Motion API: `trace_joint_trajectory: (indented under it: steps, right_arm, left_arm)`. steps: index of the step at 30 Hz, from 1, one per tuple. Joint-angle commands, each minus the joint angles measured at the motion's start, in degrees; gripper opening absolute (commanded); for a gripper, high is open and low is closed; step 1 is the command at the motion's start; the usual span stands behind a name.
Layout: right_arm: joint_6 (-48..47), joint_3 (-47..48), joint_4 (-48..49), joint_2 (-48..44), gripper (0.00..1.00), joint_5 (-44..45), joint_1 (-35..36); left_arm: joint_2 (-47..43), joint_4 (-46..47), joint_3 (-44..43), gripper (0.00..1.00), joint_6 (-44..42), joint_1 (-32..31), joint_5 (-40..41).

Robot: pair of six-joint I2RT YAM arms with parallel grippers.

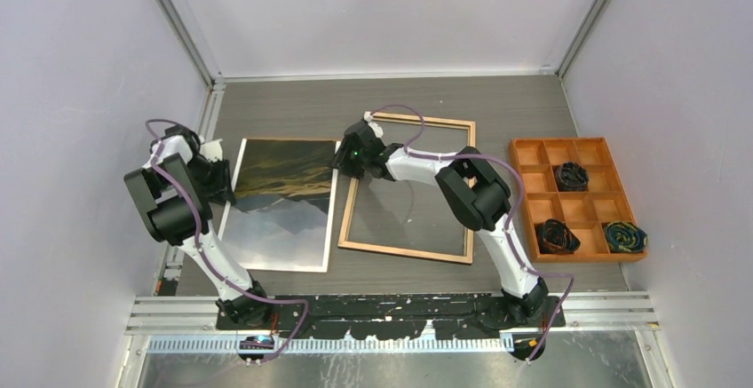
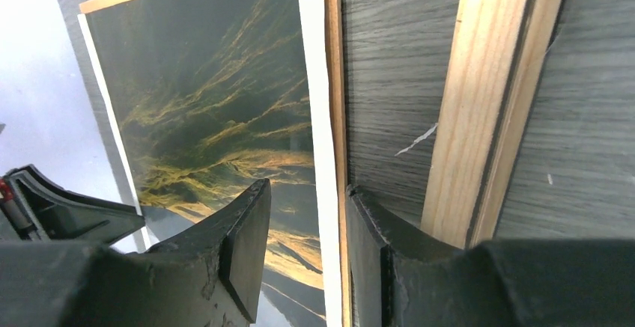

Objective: Put the photo into the frame
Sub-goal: Pick up the photo at the center of the board.

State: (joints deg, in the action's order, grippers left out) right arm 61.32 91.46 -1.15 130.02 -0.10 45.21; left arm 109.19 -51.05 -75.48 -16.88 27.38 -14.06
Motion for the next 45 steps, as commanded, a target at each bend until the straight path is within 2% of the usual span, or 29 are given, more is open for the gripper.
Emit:
trace_joint_trajectory:
  steps: [1, 3, 7, 12, 26, 37, 45]
  right_arm:
    - [-3.67, 1.0, -8.22, -0.46, 0.47, 2.47, 2.42]
    - [-3.66, 1.08, -8.28, -0.38, 0.46, 2.4, 2.51]
    - [-3.2, 1.01, -8.21, 0.11, 0.46, 1.77, 2.43]
    - [-2.93, 0.52, -7.92, 0.22, 0.46, 1.45, 2.41]
    - [-2.23, -0.6, -7.06, -0.69, 0.46, 0.9, 2.06]
    - [7.38, -9.62, 11.43, -4.62, 0.49, -10.09, -0.61]
    - [7.29, -10.86, 13.17, -7.14, 0.48, -10.62, -0.73]
  left_arm:
    - [-1.08, -0.77, 0.47, 0.32, 0.44, -1.2, -3.69]
    - [-2.55, -0.98, 0.2, 0.28, 0.28, -1.46, -3.8]
    - [-4.04, -1.34, -0.66, 0.13, 0.01, -1.98, -2.96]
    - [-4.16, -1.94, -1.29, 0.06, -0.59, -2.07, -2.27]
    - [-6.54, -5.25, -3.32, 0.01, -2.26, -2.21, -4.34]
    - [-3.54, -5.27, -2.44, 0.01, -1.92, -2.61, -6.24]
    - [-2.4, -4.85, -2.1, 0.01, -1.83, -3.71, -5.65]
